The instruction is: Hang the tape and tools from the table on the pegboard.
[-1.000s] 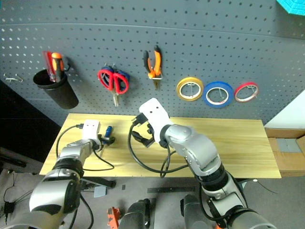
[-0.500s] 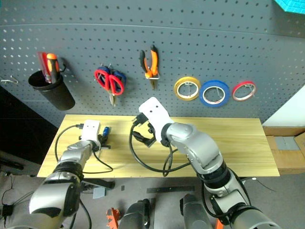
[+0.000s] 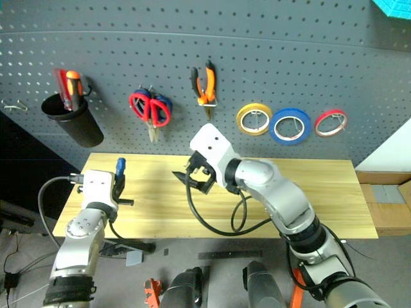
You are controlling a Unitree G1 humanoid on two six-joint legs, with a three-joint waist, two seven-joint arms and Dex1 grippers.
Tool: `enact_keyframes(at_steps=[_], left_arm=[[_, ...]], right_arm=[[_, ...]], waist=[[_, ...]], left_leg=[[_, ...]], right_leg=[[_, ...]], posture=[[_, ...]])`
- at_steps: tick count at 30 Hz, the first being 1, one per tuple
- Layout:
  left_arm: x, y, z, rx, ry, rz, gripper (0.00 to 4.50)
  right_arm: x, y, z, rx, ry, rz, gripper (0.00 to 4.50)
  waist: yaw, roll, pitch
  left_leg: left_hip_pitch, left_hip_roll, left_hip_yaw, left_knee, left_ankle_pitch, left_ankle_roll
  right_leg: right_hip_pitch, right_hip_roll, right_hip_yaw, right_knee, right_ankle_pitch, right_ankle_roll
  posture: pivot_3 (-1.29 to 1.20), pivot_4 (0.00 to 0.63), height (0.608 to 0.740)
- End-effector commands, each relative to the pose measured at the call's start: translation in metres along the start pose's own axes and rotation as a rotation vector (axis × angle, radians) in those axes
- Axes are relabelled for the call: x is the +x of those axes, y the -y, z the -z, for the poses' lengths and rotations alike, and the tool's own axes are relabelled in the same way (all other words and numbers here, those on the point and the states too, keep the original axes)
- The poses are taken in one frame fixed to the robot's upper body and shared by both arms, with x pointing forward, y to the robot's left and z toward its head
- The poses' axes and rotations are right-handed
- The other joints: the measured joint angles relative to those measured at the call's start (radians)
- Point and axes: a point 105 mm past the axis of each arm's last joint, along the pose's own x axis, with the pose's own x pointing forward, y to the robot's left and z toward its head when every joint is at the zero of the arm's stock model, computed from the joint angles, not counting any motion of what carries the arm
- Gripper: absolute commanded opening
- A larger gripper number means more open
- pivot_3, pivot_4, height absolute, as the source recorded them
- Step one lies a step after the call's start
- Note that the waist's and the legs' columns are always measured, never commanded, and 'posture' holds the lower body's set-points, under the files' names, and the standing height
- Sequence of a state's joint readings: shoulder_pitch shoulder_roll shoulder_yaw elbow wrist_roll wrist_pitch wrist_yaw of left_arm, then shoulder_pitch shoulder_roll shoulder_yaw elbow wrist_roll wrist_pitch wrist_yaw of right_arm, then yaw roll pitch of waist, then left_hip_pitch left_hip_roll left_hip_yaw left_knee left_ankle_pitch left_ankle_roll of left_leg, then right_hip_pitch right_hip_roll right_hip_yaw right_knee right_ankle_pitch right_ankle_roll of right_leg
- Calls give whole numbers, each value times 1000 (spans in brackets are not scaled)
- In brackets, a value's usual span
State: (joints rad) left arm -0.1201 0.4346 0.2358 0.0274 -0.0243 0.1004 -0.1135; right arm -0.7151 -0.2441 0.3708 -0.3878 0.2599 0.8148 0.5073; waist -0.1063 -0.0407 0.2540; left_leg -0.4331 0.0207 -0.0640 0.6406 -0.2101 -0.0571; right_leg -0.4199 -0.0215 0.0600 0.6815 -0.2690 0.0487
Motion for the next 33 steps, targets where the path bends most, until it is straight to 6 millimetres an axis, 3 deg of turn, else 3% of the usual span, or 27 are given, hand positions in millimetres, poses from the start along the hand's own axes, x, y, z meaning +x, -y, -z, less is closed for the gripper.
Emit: enact_keyframes(at_steps=[1, 7, 11, 16, 19, 24, 33], left_arm=[[-7, -28, -64, 109, 266, -125, 473], [-10, -49, -129, 185, 500, -213, 473], [-1, -78, -173, 154, 617, -306, 473], [12, -95, -197, 151, 686, -324, 473], [27, -109, -202, 112, 691, -352, 473], [53, -114, -192, 75, 664, -360, 473], [82, -98, -163, 8, 591, -359, 473]], right_arm=[[-11, 0, -31, -70, 131, -47, 4500], [-12, 6, -35, -125, 149, -68, 4500], [-10, 12, -38, -145, 163, -58, 4500], [-6, 17, -43, -166, 180, -33, 4500], [-3, 20, -47, -173, 193, -13, 4500], [0, 22, -50, -184, 201, 2, 4500], [0, 23, -51, -192, 196, 6, 4500]], waist=[[3, 0, -1], [15, -2, -7], [22, -9, -16], [20, -10, -37], [19, -11, -43], [18, -12, -54], [12, -13, -56]], left_leg=[[0, 0, 1, 0, 0, 0], [0, 0, 3, 0, 0, 0], [0, -6, 2, 0, 0, 0], [0, -8, 4, 0, 0, 0], [0, -8, 3, 1, 0, 0], [0, -8, 2, 3, 0, 0], [0, -8, 2, 3, 0, 0]], right_leg=[[0, 0, 0, 0, 0, 0], [0, 1, 0, 0, 0, 0], [0, 1, 0, 1, 0, -1], [0, -1, 0, 0, 1, -1], [0, 0, 0, 1, 1, -1], [0, 0, -2, 1, 1, -1], [0, 0, -2, 2, 1, -1]], posture=[[-95, 173, 740], [-74, 139, 740], [-75, 120, 740], [-91, 103, 740], [-98, 97, 740], [-107, 97, 740], [-135, 113, 740]])
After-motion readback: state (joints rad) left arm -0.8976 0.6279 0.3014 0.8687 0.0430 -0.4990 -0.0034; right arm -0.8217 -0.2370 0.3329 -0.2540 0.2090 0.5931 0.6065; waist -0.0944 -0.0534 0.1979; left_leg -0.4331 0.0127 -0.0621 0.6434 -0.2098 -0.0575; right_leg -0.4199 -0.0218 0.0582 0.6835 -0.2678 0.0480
